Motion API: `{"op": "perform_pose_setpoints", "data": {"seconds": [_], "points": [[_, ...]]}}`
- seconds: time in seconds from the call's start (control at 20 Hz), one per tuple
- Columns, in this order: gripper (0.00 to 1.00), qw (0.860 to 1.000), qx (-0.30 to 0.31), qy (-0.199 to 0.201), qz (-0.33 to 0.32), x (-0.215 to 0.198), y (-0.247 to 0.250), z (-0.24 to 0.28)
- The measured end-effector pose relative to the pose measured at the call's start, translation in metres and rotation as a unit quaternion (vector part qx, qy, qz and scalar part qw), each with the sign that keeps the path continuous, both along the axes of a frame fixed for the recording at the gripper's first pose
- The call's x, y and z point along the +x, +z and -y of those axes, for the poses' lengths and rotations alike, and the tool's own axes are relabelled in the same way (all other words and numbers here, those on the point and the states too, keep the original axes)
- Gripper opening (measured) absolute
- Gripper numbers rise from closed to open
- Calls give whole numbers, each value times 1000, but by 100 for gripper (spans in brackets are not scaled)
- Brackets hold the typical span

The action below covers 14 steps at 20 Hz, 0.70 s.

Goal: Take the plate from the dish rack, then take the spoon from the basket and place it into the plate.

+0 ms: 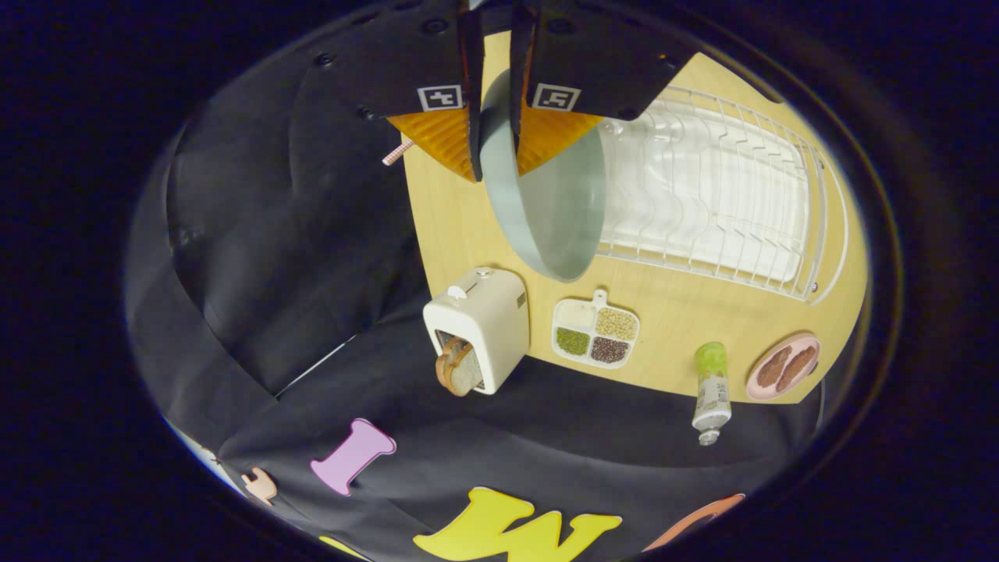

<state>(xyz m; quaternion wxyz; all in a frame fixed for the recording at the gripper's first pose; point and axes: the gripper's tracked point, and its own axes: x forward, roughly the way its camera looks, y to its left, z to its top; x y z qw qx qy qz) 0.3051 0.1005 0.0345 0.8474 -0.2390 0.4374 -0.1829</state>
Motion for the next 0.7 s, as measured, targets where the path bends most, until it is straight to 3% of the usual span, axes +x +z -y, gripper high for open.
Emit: {"op": "perform_pose_setpoints", "data": {"seconds": [0.35,0.55,0.7], "points": [[19,996,65,52,18,-54,13,-20],[19,984,142,104,20,-108,10,-33],[18,965,225,130,32,-139,-8,-41]]}}
